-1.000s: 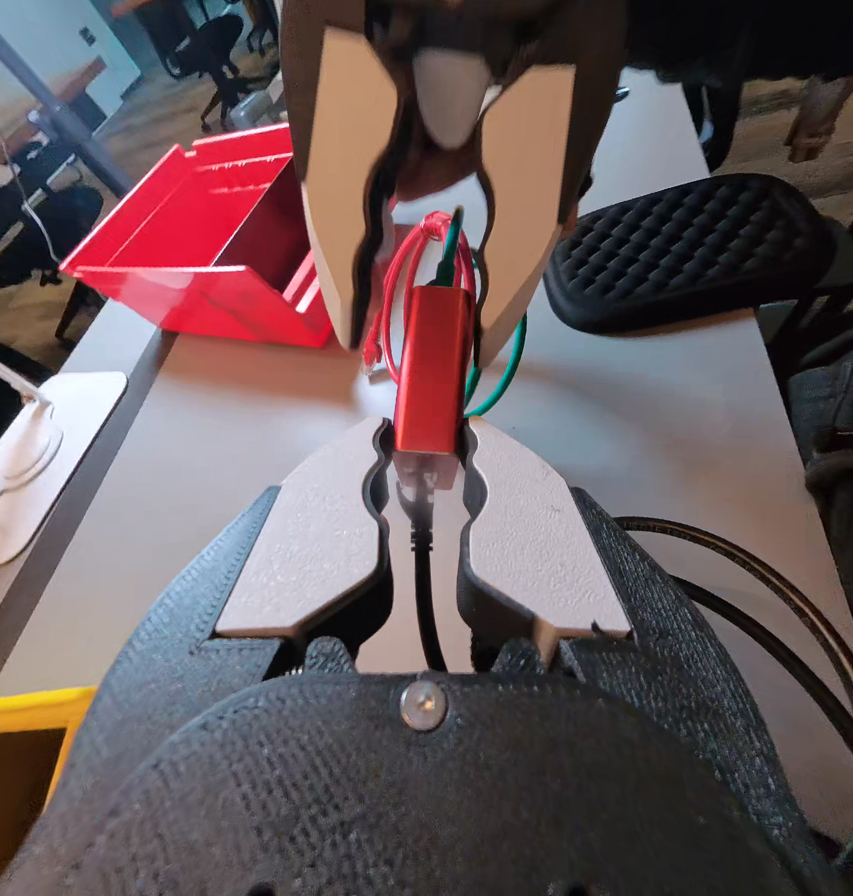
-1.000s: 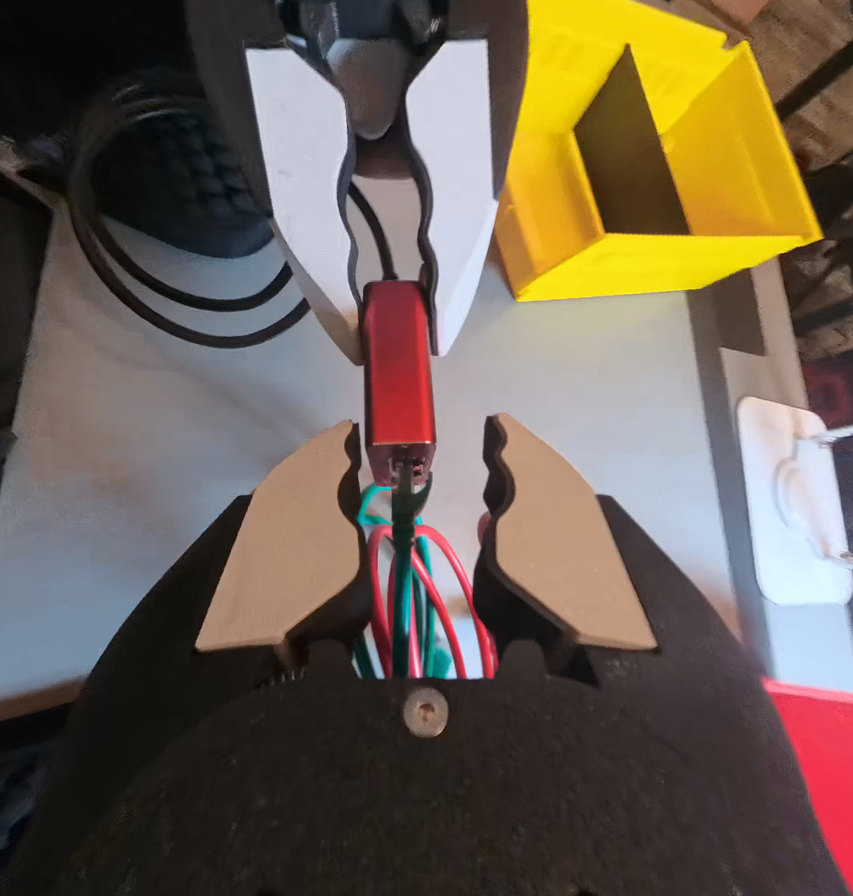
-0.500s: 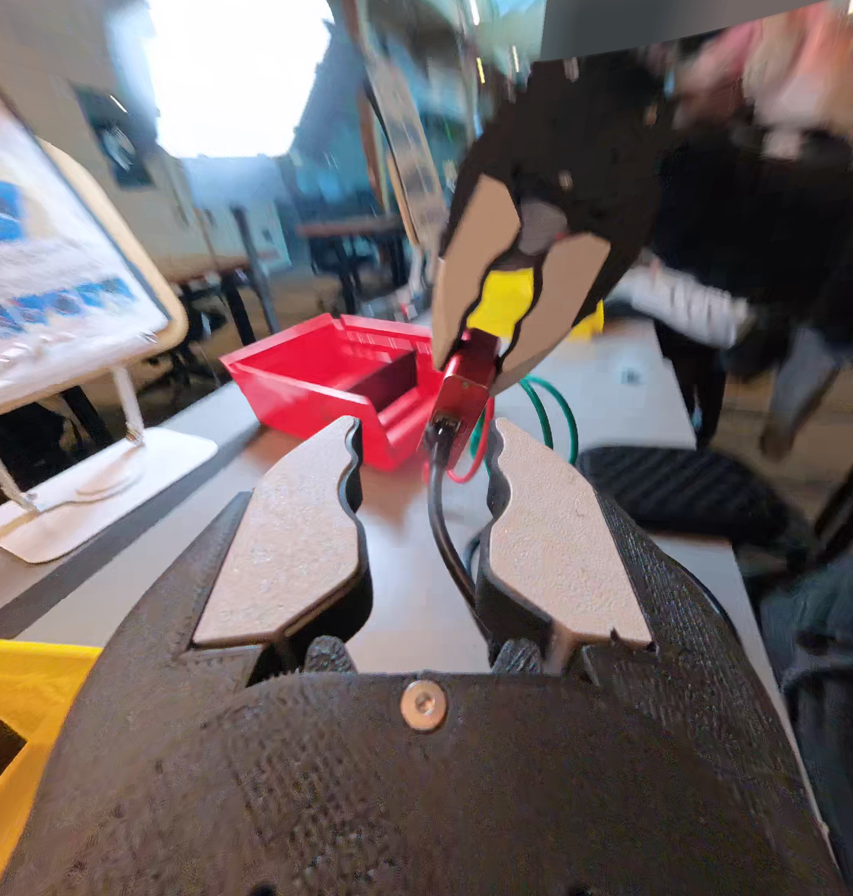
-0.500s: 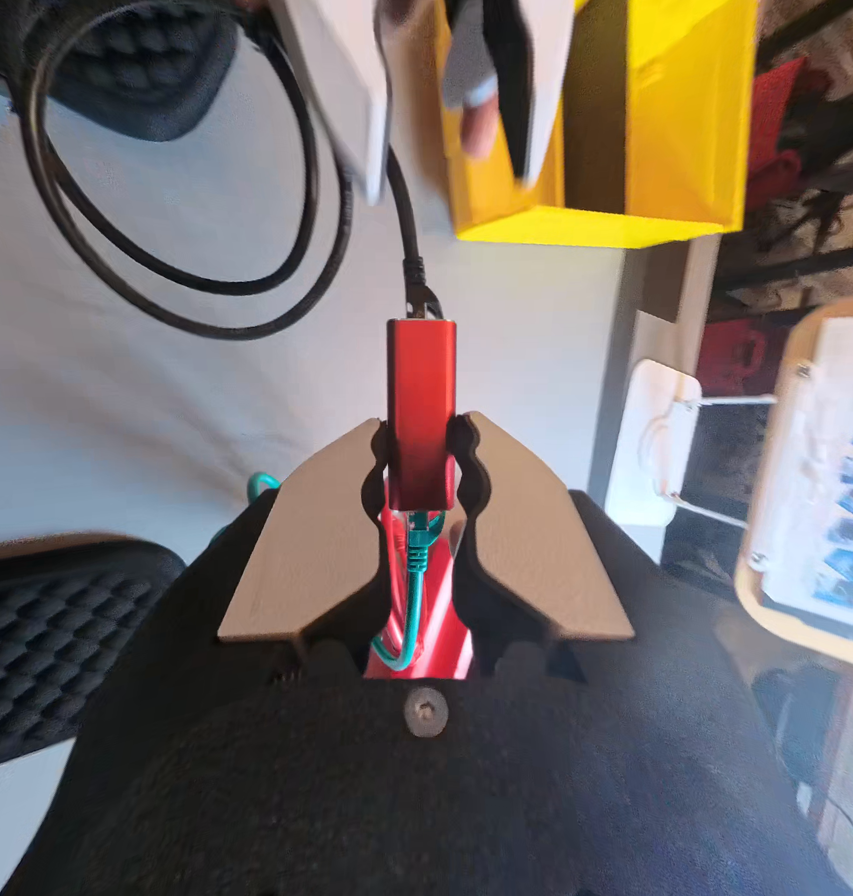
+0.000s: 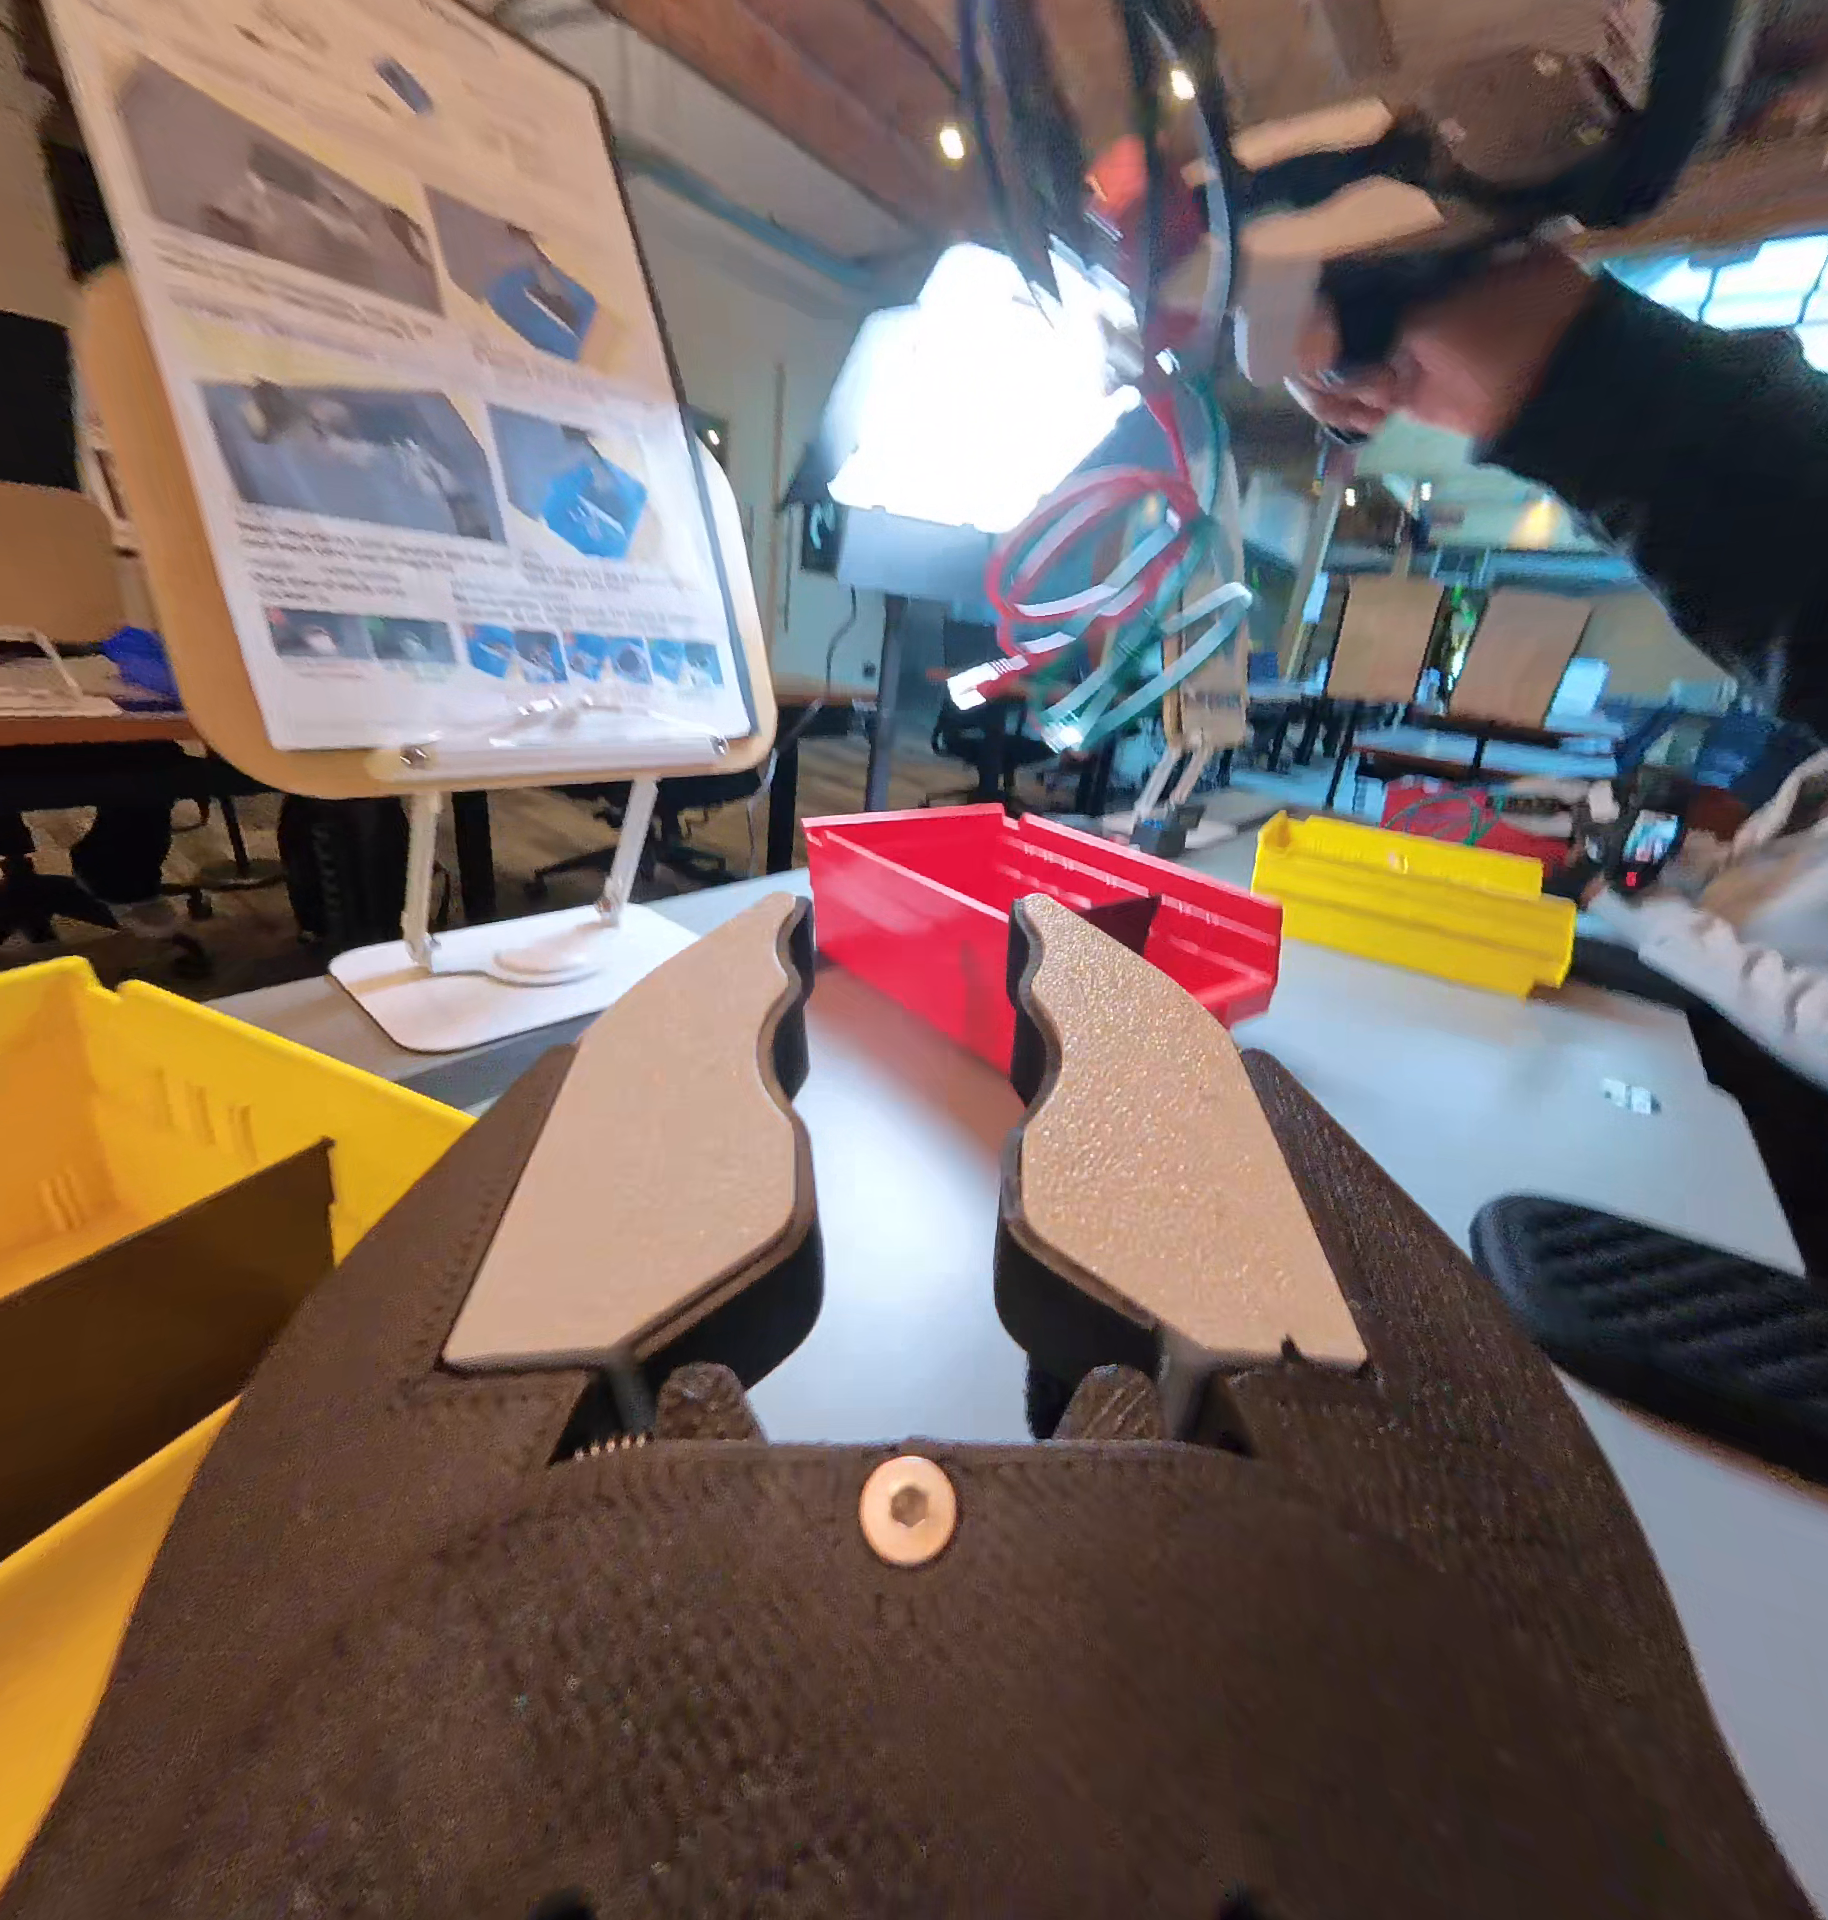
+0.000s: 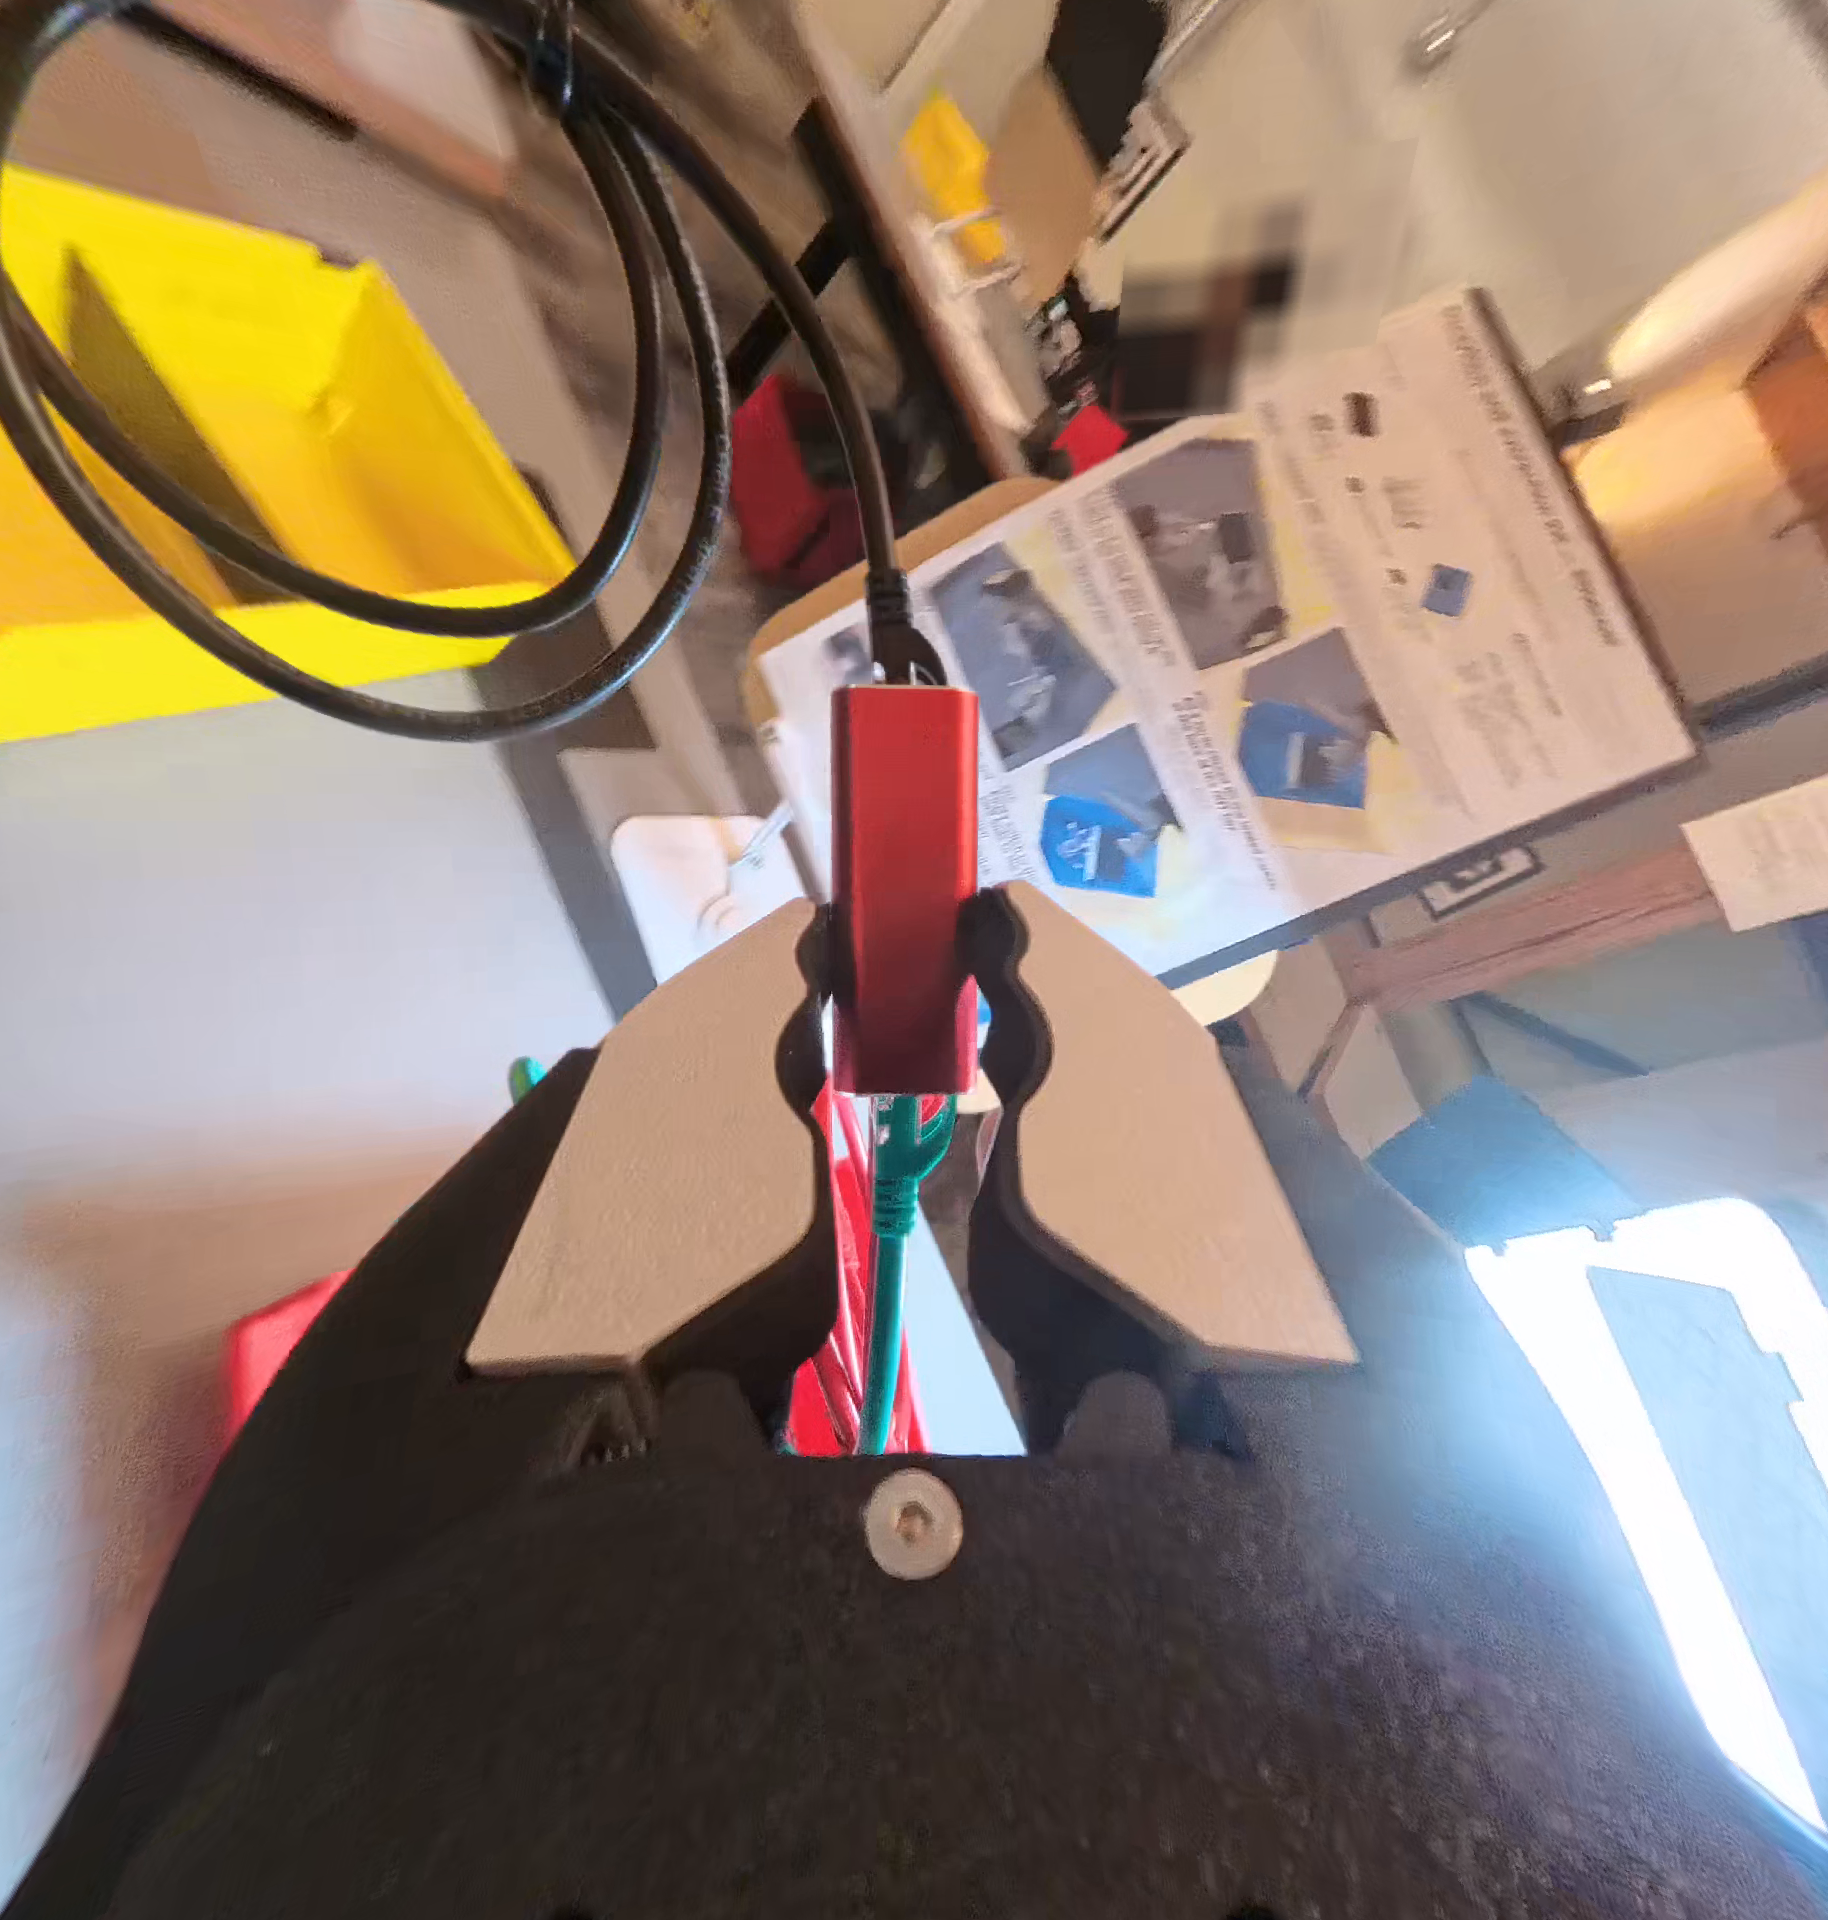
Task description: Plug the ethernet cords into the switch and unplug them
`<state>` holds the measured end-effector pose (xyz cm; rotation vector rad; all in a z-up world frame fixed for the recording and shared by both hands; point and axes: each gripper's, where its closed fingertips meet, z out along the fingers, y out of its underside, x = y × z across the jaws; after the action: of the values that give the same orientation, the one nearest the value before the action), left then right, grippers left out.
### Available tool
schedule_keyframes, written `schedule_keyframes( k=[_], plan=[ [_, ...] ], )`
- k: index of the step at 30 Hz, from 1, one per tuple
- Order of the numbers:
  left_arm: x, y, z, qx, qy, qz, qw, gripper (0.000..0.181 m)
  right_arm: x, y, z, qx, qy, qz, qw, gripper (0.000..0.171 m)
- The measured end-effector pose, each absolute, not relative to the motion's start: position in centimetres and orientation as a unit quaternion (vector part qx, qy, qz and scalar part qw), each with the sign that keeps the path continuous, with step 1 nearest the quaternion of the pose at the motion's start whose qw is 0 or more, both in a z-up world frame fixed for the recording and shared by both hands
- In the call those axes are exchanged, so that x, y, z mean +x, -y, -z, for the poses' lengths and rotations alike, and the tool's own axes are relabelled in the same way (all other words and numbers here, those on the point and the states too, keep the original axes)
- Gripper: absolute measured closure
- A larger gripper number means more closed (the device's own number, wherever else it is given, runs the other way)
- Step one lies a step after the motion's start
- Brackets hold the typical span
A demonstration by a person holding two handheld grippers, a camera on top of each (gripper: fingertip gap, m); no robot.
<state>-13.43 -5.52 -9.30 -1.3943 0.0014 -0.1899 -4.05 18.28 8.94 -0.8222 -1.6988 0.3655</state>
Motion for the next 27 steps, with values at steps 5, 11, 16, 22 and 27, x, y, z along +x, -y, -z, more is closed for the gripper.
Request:
schedule_keyframes(
  k=[5, 11, 16, 22, 27],
  plan=[
    [-10.8, 3.5, 12.1, -0.690, -0.062, 0.048, 0.719, 0.145, -5.5, -25.5, -6.3, -0.359, 0.645, -0.223, 0.636, 0.145],
    [-9.5, 2.5, 13.9, -0.715, -0.101, 0.014, 0.692, 0.145, -4.7, -33.4, -0.8, -0.442, 0.517, -0.342, 0.649, 0.145],
    [-9.4, 2.3, 14.5, -0.723, -0.103, 0.015, 0.683, 0.145, -1.5, -39.1, 5.1, -0.535, 0.443, -0.393, 0.603, 0.145],
    [-9.2, 2.0, 14.9, -0.727, -0.109, 0.015, 0.677, 0.146, 2.0, -42.4, 13.6, -0.658, 0.490, -0.283, 0.497, 0.145],
    [-8.8, 1.8, 15.4, -0.735, -0.116, 0.014, 0.669, 0.147, 2.7, -43.1, 15.4, -0.715, 0.491, -0.220, 0.446, 0.144]
  ],
)
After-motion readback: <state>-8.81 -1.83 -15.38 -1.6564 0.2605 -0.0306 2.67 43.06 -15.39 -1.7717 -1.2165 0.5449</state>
